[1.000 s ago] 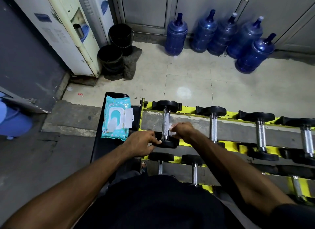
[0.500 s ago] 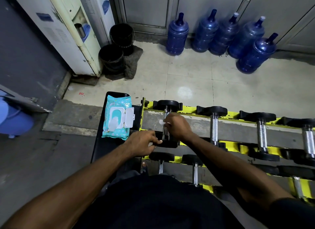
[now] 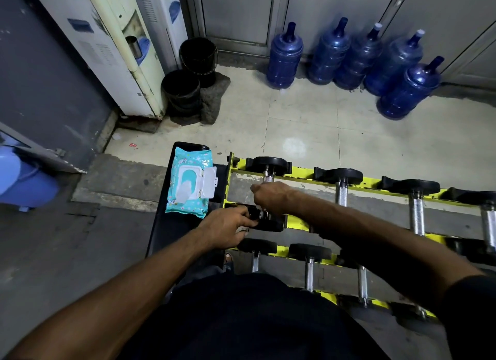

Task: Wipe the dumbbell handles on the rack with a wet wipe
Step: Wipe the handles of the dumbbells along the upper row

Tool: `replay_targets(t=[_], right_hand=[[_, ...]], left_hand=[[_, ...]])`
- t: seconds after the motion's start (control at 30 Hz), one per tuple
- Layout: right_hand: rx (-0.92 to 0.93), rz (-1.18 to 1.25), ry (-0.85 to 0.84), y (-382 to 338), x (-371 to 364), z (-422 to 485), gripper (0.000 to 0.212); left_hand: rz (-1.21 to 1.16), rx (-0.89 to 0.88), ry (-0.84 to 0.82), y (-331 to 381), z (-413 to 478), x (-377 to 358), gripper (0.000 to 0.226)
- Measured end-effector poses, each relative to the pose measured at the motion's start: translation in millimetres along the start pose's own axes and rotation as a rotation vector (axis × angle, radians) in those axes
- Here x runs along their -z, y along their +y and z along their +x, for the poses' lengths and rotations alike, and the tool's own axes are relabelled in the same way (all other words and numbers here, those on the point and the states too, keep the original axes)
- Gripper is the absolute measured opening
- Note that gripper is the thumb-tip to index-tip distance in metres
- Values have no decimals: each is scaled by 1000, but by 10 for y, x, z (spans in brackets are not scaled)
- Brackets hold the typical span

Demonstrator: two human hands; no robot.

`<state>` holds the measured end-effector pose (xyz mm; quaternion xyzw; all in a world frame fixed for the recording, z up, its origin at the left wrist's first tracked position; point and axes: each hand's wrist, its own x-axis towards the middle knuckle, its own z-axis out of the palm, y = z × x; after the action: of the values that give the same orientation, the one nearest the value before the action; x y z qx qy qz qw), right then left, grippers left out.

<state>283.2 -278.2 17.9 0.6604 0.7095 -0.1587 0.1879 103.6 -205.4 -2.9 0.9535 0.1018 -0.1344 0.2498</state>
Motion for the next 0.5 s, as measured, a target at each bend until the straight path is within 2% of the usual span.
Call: replay_targets(t=[0.13, 0.2, 0.3, 0.37, 0.43, 0.5], right_hand=[[-260, -17, 137, 76, 162, 104, 17], [-214, -38, 87, 71, 144, 135, 18], [-36, 18, -105, 20, 32, 129, 17], [6, 58, -127, 30, -1, 103, 15], [1, 84, 14, 101, -61, 84, 17], [-86, 177, 214, 174, -202, 39, 14]], left_hand=[[14, -3, -9, 2, -16, -12, 45], [19, -11, -6, 7, -33, -19, 44], [23, -23, 20, 16, -44, -27, 42], [25, -26, 26, 21, -45, -28, 42], [27, -31, 29, 20, -51, -34, 44], [20, -27, 30, 10, -55, -43, 46]])
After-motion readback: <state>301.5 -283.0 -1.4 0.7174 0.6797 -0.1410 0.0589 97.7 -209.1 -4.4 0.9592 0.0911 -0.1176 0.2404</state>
